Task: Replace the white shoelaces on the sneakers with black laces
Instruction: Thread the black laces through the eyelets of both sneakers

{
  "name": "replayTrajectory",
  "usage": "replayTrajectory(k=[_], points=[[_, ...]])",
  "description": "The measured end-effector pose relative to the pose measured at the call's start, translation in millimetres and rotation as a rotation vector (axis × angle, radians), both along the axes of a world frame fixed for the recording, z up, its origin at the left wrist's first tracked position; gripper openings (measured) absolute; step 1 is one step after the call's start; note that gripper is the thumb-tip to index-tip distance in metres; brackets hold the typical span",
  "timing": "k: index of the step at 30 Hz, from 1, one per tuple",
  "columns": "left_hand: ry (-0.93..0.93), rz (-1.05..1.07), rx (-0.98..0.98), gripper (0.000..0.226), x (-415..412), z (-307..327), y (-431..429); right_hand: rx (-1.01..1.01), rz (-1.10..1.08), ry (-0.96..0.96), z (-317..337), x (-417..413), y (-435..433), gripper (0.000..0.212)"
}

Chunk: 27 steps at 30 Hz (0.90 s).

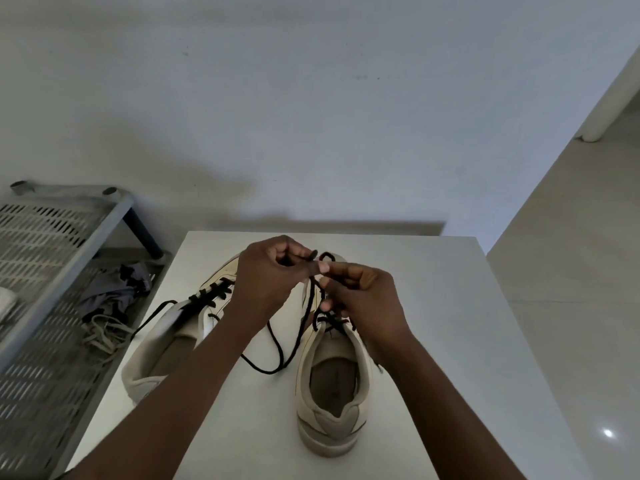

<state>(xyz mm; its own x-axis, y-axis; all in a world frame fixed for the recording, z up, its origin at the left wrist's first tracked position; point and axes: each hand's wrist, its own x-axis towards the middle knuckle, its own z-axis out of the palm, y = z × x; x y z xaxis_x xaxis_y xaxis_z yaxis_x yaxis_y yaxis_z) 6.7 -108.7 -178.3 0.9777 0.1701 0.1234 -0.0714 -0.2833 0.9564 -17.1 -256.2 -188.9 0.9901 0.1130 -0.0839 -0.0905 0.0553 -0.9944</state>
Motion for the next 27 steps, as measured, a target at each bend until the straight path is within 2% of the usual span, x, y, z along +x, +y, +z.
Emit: replayTrajectory(k=[4, 8, 11, 13, 15, 18, 21, 23, 27], points=[[-0.051, -0.107, 0.04, 0.019, 10, 7, -11, -0.043, 0.164, 0.005, 0, 0, 0, 0.012], [-0.001, -0.237, 0.083, 0.016, 22, 9, -22, -0.009, 0.05, 0.057, -4, 2, 2, 0.016], [0.158, -0.349, 0.116, 0.032, 24, -1, -12, 0.042, 0.018, 0.103, -6, 6, 2, 0.02], [0.168, -0.394, 0.219, 0.023, 19, -10, -3, 0.092, 0.0, 0.155, -10, 9, 1, 0.018], [0.11, -0.365, 0.254, 0.012, 13, -18, 2, 0.119, 0.005, 0.198, -13, 10, 1, 0.017], [0.021, -0.268, 0.229, 0.012, 8, -26, 0, 0.16, -0.011, 0.241, -14, 12, 2, 0.019], [-0.191, -0.262, 0.338, 0.012, 6, -33, -5, 0.229, -0.066, 0.308, -14, 15, 0, 0.019], [-0.373, -0.317, 0.484, 0.002, 6, -38, -5, 0.267, -0.083, 0.363, -15, 18, 1, 0.019], [-0.62, -0.427, 0.915, 0.011, 7, -47, 2, 0.29, -0.095, 0.415, -16, 19, 0, 0.025]])
